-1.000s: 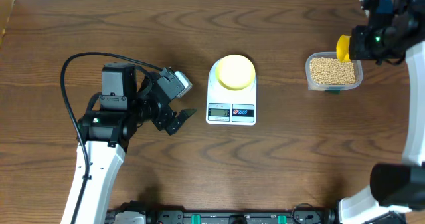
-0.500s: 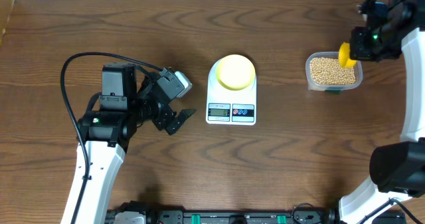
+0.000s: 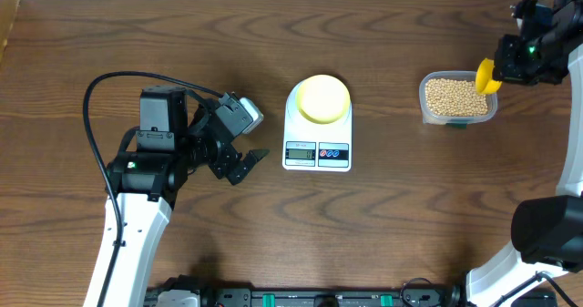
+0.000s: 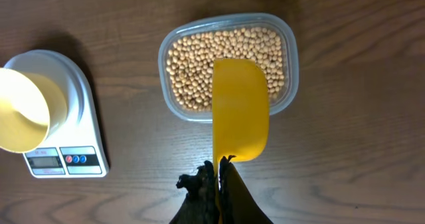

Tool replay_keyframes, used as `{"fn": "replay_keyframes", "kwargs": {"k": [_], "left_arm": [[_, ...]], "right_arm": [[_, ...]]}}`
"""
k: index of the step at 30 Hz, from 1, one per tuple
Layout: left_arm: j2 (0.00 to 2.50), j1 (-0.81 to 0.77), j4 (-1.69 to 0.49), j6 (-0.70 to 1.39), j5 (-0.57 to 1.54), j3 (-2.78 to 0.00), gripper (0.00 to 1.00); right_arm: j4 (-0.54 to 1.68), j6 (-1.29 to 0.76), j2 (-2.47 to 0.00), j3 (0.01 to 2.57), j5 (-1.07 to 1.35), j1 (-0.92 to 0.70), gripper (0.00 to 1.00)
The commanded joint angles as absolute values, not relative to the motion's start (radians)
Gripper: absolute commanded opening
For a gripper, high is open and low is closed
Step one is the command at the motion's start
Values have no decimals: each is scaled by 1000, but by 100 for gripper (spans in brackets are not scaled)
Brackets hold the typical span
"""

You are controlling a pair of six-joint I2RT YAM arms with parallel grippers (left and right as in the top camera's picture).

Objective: Scoop item into bowl and weigh 50g on scale
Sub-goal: 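Lower the yellow scoop into the soybeans with the right gripper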

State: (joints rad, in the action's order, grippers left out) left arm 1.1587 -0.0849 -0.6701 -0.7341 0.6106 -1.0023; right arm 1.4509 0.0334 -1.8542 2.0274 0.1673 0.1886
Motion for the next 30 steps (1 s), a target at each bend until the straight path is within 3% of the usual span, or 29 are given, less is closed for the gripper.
{"fn": "replay_keyframes", "kwargs": {"k": [1,11,21,30], "left_arm": [[1163,-79,-670,-740,609,-1019,96],[1163,-79,-670,-740,609,-1019,96],[1163,-79,-670,-740,609,-1019,96],[1163,-79,-670,-740,609,-1019,96]], "right_arm": [[1436,24,-1851,2048,146,186,1],[1415,133,-1852,2022,-2,186,1],[1372,270,-1952,1993,105,186,1],[1308,232,-2052,1993,104,183,1]]}}
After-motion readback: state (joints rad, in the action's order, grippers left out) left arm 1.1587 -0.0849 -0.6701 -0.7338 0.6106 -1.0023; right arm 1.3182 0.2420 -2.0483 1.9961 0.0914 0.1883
